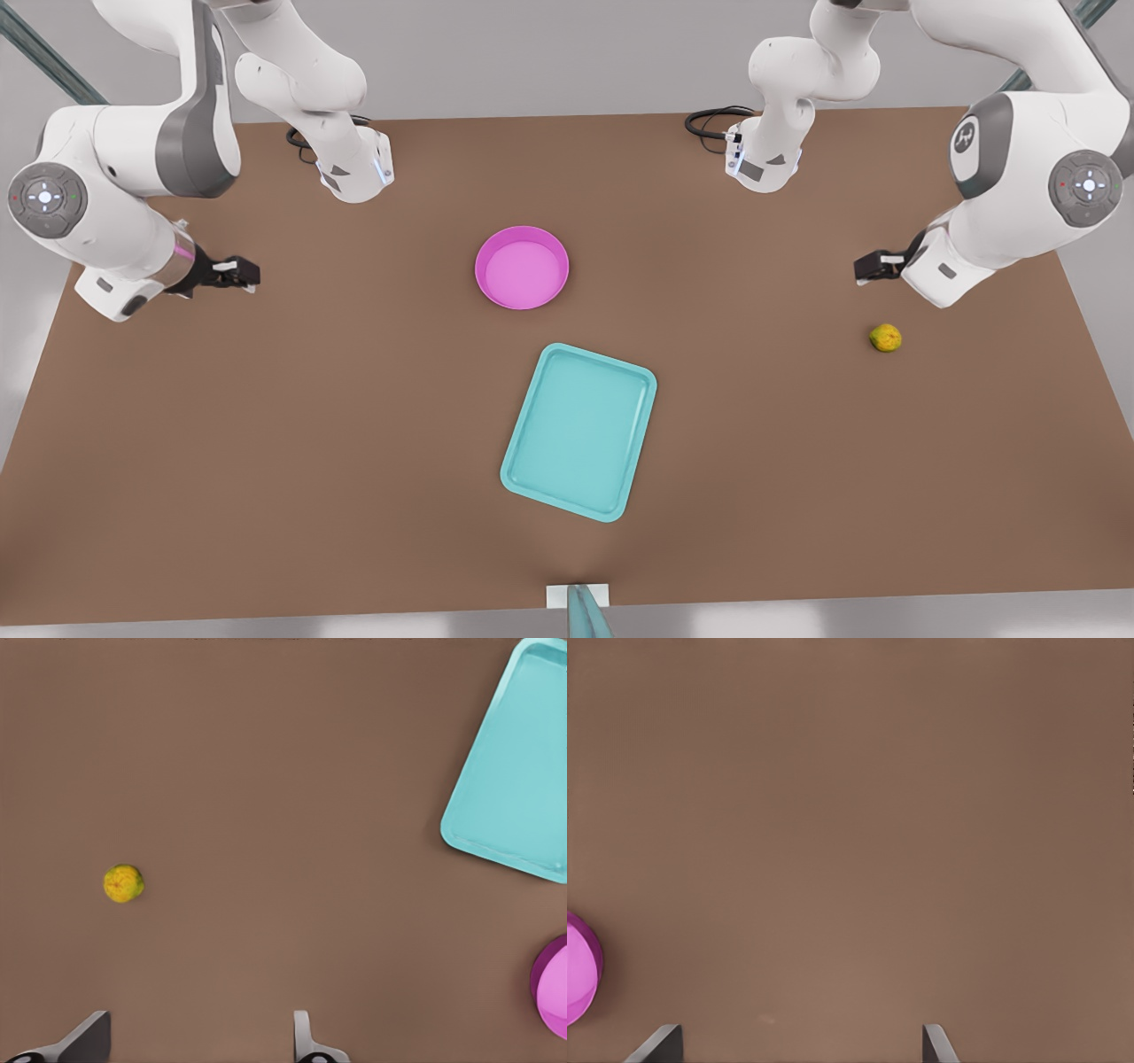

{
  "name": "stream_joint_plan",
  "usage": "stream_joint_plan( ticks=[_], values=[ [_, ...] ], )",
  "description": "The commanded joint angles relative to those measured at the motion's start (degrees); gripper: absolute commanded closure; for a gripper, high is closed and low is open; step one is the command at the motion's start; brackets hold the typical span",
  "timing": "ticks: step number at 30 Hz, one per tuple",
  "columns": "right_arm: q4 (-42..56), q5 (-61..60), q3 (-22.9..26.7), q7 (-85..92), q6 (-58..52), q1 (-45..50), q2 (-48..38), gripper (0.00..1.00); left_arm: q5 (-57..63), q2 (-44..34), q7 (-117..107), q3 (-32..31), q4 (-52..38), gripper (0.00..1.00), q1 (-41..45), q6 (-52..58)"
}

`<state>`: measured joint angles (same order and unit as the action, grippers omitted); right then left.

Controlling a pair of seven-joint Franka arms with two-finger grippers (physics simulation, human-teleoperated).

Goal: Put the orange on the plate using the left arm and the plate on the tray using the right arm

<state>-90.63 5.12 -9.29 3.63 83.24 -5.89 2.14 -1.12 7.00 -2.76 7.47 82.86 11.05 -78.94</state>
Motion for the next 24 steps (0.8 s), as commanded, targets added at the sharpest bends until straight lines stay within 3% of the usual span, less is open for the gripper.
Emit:
stream_joint_plan(
  ticks=[1, 4, 8, 11, 24],
  values=[
    [0.02, -0.12, -0.2, -0.82, 5.26, 3.07, -0.03, 0.0, 0.15, 0.03, -1.81, 0.0, 0.02, 0.0, -0.07, -2.71],
    [0.02, -0.12, -0.2, -0.82, 5.26, 3.07, -0.03, 0.0, -0.38, 3.19, -5.23, 1.23, 6.87, 0.0, -1.38, -7.18],
    [0.63, -0.11, -0.38, -2.04, 5.35, 3.16, 0.5, 0.0, -3.81, 10.23, 7.67, 4.22, 25.5, 0.0, -9.3, -39.88],
    [1.07, 0.85, -0.55, -7.15, 5.44, 6.33, 0.94, 0.0, -3.89, 12.78, 15.41, 5.8, 32.63, 0.0, -10.44, -55.8],
    [1.86, 0.85, -0.2, -6.35, 3.95, 5.45, 1.11, 0.0, -3.19, 18.31, 26.93, 8.35, 34.39, 0.0, -13.51, -57.39]
  ],
)
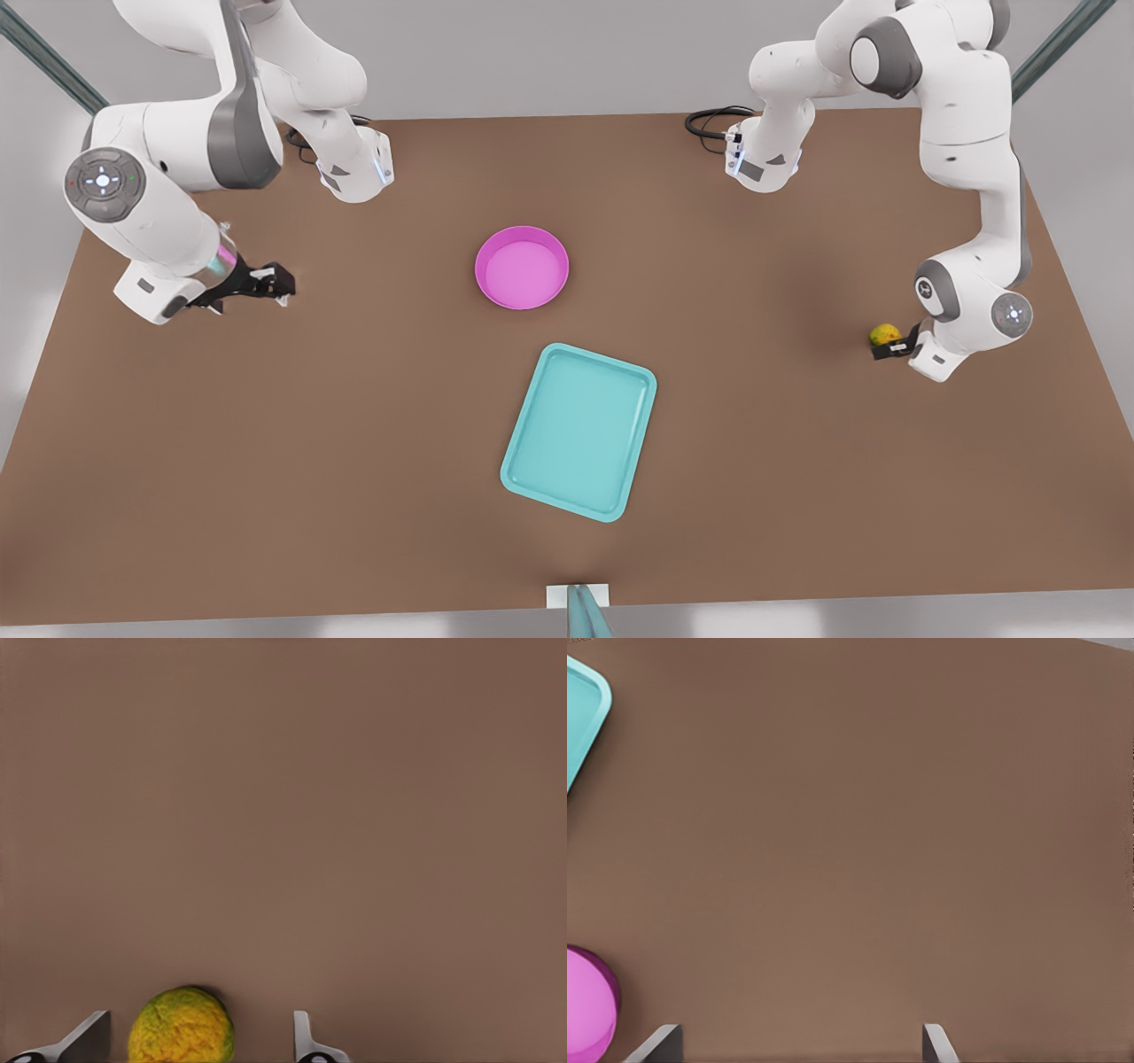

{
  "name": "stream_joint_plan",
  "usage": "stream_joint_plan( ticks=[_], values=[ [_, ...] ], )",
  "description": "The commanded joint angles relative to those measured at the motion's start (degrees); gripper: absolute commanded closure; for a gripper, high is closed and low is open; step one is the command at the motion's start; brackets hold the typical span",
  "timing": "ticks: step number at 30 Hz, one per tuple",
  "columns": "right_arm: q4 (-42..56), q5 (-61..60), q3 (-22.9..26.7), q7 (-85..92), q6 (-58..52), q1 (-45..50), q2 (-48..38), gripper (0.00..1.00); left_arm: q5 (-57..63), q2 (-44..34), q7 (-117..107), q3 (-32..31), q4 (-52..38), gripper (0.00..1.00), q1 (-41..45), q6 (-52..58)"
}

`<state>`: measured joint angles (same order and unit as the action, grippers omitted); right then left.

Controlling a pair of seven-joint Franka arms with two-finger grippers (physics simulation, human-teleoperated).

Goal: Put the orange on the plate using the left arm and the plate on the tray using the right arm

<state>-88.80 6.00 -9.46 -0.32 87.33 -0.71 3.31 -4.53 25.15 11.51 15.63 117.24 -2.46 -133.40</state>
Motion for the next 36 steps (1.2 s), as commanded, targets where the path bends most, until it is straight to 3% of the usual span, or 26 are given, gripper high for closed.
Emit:
stream_joint_plan(
  ticks=[1, 23, 25, 31, 33, 36],
  values=[
    [0.03, -0.02, -0.03, -2.4, -0.15, 0.27, -0.06, 0.0, 0.22, 0.16, 12.39, 0.19, 0.27, 0.0, -0.01, -2.47],
    [1.08, 0.51, 0.15, -2.4, -0.15, 0.27, 0.65, 0.0, 0.22, 4.56, 12.13, 0.98, 3.44, 0.0, -0.8, -3.62],
    [1.08, 0.86, 0.06, -2.4, -0.15, 0.27, 0.65, 0.0, 0.22, 4.56, 12.13, 0.98, 3.35, 0.28, -0.8, -3.53],
    [1.08, 0.86, 0.06, -2.4, -0.15, 0.35, 1.17, 0.0, 0.31, 3.33, 10.55, 1.07, 3.26, 0.28, -0.71, -1.86],
    [1.08, 0.86, 0.06, -2.31, -0.15, 0.27, 1.17, 0.0, 0.4, -2.38, 7.66, 1.07, 3.09, 0.28, 3.33, 5.08],
    [1.08, 0.86, 0.06, -2.31, -0.06, 0.18, 1.17, 0.0, 0.4, -5.9, -1.04, 0.63, 1.77, 0.28, 18.53, 10.62]
  ],
)
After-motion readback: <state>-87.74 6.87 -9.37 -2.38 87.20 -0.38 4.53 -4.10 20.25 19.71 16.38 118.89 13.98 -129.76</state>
